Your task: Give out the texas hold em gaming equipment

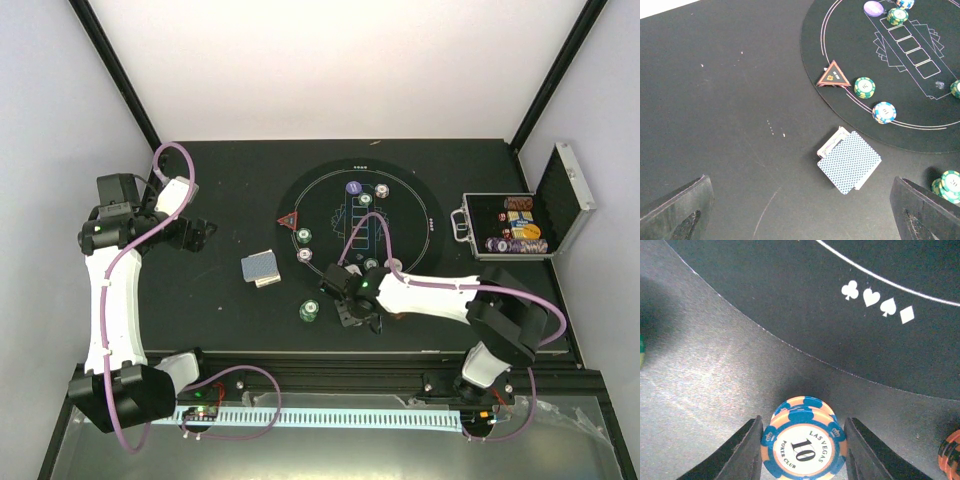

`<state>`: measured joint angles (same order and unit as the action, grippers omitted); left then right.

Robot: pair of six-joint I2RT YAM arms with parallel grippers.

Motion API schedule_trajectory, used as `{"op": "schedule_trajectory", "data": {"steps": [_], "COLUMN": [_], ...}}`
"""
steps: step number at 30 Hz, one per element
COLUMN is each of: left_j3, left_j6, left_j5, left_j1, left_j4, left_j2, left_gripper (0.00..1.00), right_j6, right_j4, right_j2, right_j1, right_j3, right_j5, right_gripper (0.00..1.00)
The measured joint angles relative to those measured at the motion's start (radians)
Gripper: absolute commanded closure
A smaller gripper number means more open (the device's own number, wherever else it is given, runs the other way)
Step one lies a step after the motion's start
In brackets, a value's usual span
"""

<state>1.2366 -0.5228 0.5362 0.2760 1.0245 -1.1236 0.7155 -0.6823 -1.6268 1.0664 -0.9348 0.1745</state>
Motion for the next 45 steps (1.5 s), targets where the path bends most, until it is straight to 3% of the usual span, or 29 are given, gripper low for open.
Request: {"op": "schedule_trajectory", "data": {"steps": [11,21,29,36,45], "left_j3": [0.0,0.0,0.0,0.0,0.0], "left_j6": [0.0,0.003,0.006,0.006,0.006], "left_j5": [0.003,0.01,0.014,0.014,0.013], "left_j1": [0.0,0.0,0.0,0.0,0.0], "left_j4": [0.0,0.0,0.0,0.0,0.0], "left_j2": [0.0,0.0,0.0,0.0,0.0], "left_gripper": [0.01,0.01,0.01,0.01,0.01], "right_j6": [-0.034,-0.17,-0.255,-0.284,-0.29], "right_j4": [-0.065,-0.056,-0.023,-0.005,0.026], "right_j2": [0.034,0.008,-0.179,-0.32,-0.367], "right_j1": [-0.043,-0.381,-0.581,-0.596,-0.601], "right_j3": [-0.084,-0.199,-0.325,-0.411,-0.409], "right_j5": [0.035,0.055,0.045,0.018,-0.003], "right_gripper": [0.62,0.63,0.64,0.66,0.69]}}
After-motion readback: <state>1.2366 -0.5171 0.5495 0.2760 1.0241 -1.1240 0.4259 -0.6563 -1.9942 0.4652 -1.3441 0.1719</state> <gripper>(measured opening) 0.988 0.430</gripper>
